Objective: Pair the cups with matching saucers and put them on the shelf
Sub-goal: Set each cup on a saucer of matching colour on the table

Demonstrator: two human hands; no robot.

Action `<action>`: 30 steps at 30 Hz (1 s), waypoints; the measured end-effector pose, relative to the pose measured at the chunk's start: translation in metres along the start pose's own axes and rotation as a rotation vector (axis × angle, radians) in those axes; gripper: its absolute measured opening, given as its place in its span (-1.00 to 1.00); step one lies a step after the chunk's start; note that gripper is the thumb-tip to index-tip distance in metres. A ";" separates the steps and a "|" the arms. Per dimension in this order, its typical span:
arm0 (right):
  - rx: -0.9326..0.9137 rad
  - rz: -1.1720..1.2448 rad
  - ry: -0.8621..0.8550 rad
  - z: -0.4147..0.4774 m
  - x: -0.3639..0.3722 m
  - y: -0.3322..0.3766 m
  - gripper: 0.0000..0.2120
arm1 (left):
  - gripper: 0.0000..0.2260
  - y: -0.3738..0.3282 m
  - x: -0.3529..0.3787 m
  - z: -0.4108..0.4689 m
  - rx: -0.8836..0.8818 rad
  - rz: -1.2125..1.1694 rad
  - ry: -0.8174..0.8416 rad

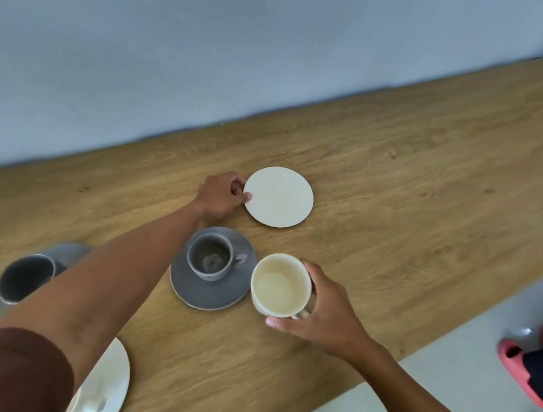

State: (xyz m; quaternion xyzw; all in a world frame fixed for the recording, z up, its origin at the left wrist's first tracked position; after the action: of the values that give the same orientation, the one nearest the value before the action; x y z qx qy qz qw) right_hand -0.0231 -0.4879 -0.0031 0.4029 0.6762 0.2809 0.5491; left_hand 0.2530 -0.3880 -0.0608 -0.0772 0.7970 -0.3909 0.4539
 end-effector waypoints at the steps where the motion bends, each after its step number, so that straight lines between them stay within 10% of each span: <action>1: 0.008 0.030 -0.015 0.005 -0.011 0.002 -0.21 | -0.75 0.001 0.000 0.000 -0.003 -0.009 -0.003; 30: -0.053 0.025 -0.028 0.188 -0.079 -0.010 -0.24 | -0.74 0.005 0.000 -0.005 -0.071 -0.080 -0.041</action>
State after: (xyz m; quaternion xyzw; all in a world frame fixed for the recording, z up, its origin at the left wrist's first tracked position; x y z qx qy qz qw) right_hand 0.1620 -0.5727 -0.0153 0.4003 0.6556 0.3000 0.5656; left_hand 0.2500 -0.3823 -0.0630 -0.1327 0.7972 -0.3786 0.4511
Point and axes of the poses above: each hand's wrist, its own z-axis towards the middle knuckle, its own x-axis out of the palm, y = z × x, the point moved 10 cm from there along z, towards the middle knuckle, and after that the axes turned 9 degrees about y, right-handed, at the moved point
